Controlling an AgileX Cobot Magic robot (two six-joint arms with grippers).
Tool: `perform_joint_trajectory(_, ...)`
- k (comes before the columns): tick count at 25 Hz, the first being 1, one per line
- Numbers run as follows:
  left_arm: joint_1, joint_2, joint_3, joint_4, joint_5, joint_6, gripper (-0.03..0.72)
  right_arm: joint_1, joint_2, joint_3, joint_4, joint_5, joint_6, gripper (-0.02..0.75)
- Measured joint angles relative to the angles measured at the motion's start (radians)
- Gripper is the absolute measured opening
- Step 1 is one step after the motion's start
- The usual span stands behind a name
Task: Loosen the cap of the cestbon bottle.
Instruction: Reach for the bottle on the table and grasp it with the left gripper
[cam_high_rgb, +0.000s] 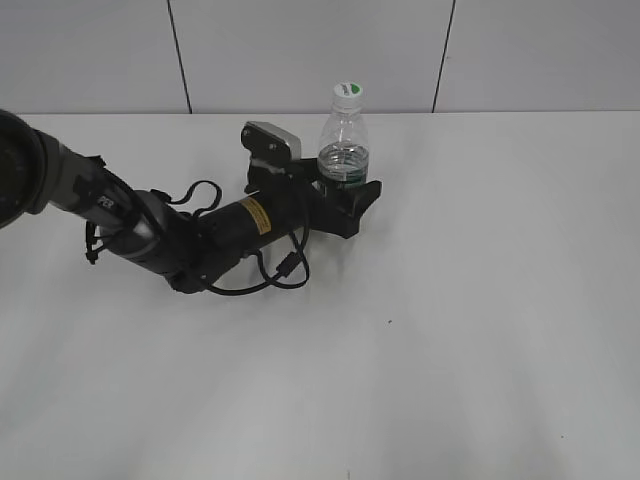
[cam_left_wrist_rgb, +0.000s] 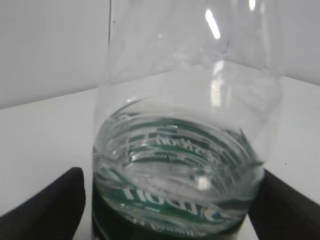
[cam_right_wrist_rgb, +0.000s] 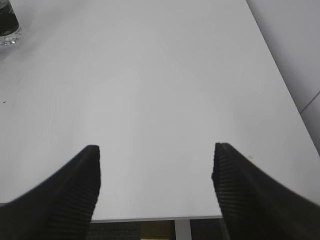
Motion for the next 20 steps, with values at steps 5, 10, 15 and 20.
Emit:
perform_joint_trajectory(5, 0.0, 0.0, -0.01, -0.005, 0.004, 0.0, 0.587, 0.0, 0.0, 0.0, 0.0, 0.0, 0.0, 0.536)
perform_joint_trajectory(10, 0.0, 0.0, -0.013, -0.009, 0.006, 0.0, 0.575, 0.0, 0.0, 0.0, 0.0, 0.0, 0.0, 0.536)
perform_joint_trajectory(15, 0.0, 0.0, -0.013, -0.009, 0.005, 0.0, 0.513, 0.0, 0.0, 0.0, 0.0, 0.0, 0.0, 0.536)
perform_joint_trajectory(20, 0.0, 0.001, -0.013, -0.007, -0.037, 0.0, 0.426, 0.0, 0.0, 0.0, 0.0, 0.0, 0.0, 0.536)
